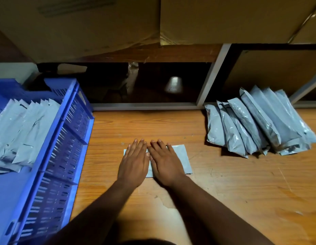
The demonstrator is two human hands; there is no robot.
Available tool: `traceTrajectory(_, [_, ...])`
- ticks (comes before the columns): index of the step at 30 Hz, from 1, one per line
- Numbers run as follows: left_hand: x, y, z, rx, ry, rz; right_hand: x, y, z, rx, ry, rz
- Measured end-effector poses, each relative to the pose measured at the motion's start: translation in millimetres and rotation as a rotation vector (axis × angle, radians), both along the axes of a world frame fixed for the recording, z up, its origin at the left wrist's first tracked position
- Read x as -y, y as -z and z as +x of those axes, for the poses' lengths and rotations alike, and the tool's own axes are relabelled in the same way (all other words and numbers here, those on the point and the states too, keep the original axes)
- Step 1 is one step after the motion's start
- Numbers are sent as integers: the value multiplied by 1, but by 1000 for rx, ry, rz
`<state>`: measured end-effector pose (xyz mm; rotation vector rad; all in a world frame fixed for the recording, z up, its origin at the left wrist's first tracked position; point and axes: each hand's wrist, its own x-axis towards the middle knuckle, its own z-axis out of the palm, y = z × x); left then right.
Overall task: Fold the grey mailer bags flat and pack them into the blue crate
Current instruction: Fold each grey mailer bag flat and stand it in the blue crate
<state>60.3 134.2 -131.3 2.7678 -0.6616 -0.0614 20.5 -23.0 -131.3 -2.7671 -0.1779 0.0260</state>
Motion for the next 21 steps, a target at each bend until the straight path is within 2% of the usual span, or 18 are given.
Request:
traceTrajectory(12, [9, 9, 2, 151, 31, 16, -2, 18, 0, -4, 45, -56])
traceTrajectory(17, [8, 8, 1, 108, 35, 100, -4, 18, -1, -40, 26, -57])
traceTrajectory(21, [10, 6, 7, 14, -6, 56, 0, 11, 4, -86, 12, -12])
